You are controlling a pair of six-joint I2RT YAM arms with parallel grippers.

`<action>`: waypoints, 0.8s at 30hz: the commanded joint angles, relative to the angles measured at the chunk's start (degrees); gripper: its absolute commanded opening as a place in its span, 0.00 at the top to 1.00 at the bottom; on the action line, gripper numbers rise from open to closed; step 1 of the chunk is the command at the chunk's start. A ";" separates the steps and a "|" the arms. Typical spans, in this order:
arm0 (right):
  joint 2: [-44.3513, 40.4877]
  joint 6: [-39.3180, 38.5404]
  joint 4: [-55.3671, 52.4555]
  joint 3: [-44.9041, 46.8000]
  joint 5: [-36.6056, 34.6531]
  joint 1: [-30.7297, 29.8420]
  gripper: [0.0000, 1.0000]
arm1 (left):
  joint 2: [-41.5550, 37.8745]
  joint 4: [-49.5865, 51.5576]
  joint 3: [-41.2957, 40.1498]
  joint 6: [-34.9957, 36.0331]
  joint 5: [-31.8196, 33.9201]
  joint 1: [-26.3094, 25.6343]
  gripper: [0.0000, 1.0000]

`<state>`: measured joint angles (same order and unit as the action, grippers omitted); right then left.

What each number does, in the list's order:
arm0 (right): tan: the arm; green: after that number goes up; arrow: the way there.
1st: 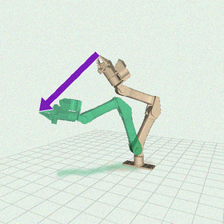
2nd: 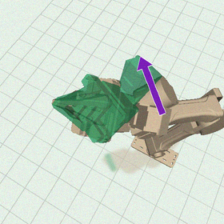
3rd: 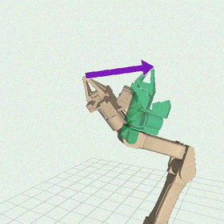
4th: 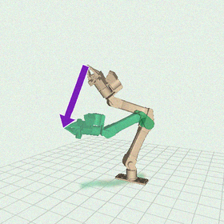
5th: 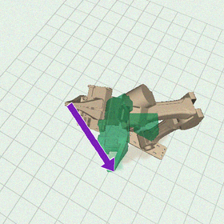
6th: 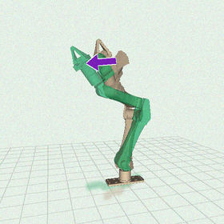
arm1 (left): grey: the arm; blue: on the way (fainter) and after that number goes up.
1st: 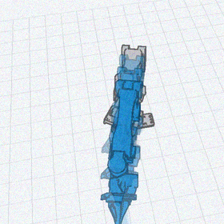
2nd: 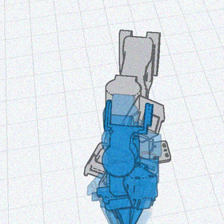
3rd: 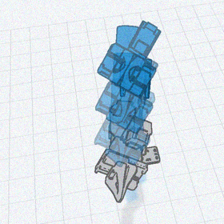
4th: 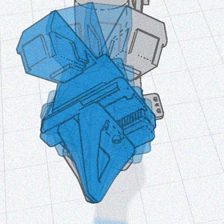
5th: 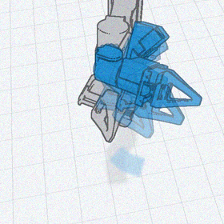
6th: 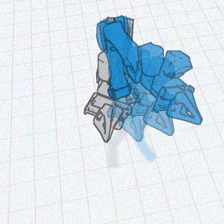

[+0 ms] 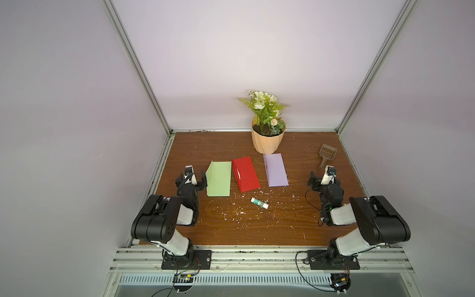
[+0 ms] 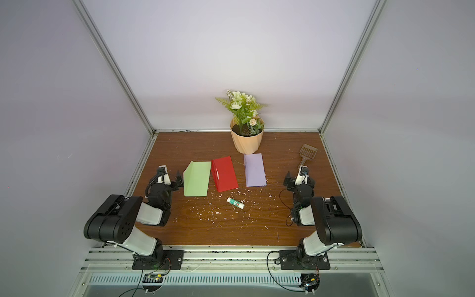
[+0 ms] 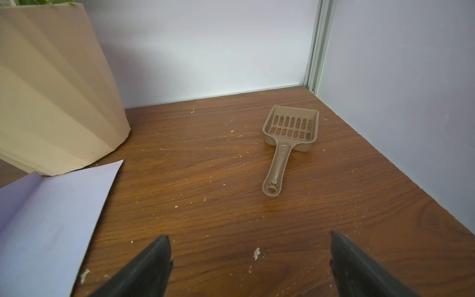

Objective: Seal the envelope with a glue stick
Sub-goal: Pick up the glue stick from the center of the board.

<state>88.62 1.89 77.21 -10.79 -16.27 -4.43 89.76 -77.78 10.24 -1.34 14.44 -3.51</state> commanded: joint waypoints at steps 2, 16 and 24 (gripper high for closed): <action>-0.11 -0.48 2.33 0.15 -0.89 -0.20 0.00 | -0.07 -1.75 0.26 -0.18 0.57 -0.01 0.01; -0.03 -0.48 2.31 0.15 -0.89 -0.15 0.00 | -0.02 -1.67 0.31 -0.17 0.60 0.07 0.00; -0.03 -0.39 2.00 -0.02 -0.76 -0.06 0.00 | -0.03 -0.88 0.57 -0.49 -0.41 0.52 0.01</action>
<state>88.62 1.89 77.21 -10.79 -16.27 -4.43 89.76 -77.73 10.24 -1.52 14.28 -3.51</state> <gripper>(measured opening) 0.995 0.994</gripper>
